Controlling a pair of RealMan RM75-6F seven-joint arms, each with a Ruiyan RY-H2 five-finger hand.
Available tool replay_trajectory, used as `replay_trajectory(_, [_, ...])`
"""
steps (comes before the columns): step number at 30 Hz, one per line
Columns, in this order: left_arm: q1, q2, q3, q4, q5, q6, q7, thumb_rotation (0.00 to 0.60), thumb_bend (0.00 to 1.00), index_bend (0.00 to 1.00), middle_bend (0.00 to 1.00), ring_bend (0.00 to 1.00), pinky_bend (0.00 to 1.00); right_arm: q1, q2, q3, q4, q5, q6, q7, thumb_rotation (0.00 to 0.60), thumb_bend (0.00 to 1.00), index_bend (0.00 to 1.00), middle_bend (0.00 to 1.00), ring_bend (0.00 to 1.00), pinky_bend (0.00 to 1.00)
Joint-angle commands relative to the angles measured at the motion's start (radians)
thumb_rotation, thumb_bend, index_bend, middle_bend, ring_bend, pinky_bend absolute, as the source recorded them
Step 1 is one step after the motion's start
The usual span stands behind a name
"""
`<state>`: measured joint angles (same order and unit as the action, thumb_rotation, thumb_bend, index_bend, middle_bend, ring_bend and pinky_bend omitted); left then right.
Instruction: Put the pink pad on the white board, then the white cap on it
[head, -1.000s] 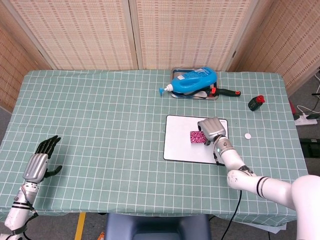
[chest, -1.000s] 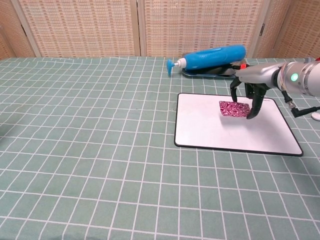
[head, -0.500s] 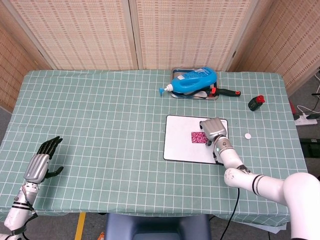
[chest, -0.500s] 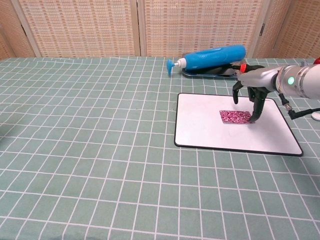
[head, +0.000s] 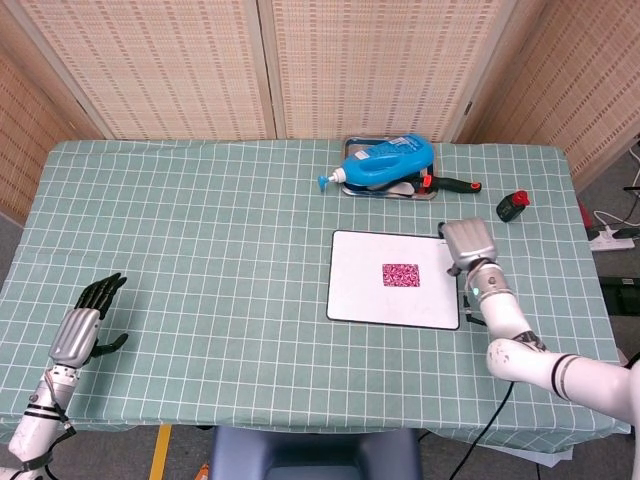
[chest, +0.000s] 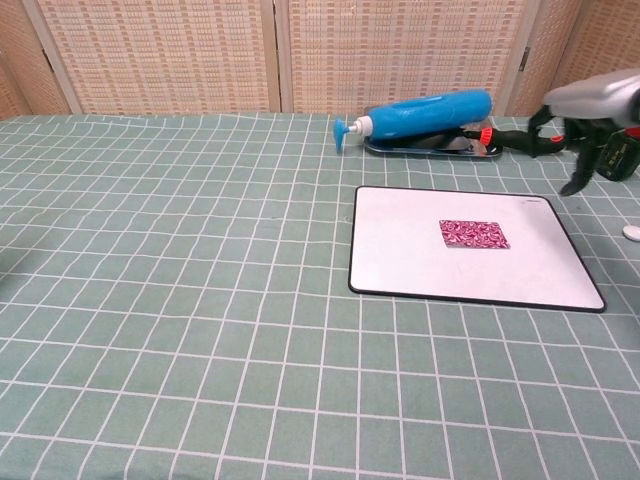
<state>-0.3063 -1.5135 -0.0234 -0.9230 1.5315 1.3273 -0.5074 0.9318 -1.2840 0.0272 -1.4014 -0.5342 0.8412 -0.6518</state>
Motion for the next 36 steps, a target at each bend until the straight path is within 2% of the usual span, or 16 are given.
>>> replay_trajectory(1, [0.0,-0.001,0.001,-0.003,0.0,-0.002,0.005,0.6,0.21,0.0,0.0,0.0,0.0,-0.046,0.011,-0.032,0.076,0.013,-0.037,0.036,0.6,0.07,0.38,0.97,0.98,1.0])
replay_trajectory(8, [-0.002,-0.006,-0.001,-0.005,-0.006,-0.007,0.015,0.6,0.21,0.0,0.0,0.0,0.0,-0.114,-0.1,-0.049,0.34,-0.05,-0.178,0.153,0.6,0.11,0.41,0.98,0.98,1.0])
replay_trajectory(15, [-0.001,-0.009,-0.002,-0.001,-0.008,-0.007,0.014,0.6,0.21,0.0,0.0,0.0,0.0,-0.14,-0.199,-0.023,0.53,-0.132,-0.26,0.246,0.6,0.12,0.47,0.99,0.99,1.0])
replay_trajectory(25, [-0.001,-0.009,-0.003,0.003,-0.008,-0.005,0.01,0.6,0.21,0.0,0.0,0.0,0.0,-0.149,-0.263,0.007,0.638,-0.225,-0.311,0.304,0.6,0.13,0.49,0.99,0.99,1.0])
replay_trajectory(36, [-0.001,-0.007,-0.001,0.001,-0.007,-0.007,0.006,0.6,0.21,0.0,0.0,0.0,0.0,-0.162,-0.252,0.035,0.65,-0.251,-0.32,0.307,0.6,0.21,0.5,0.99,0.99,1.0])
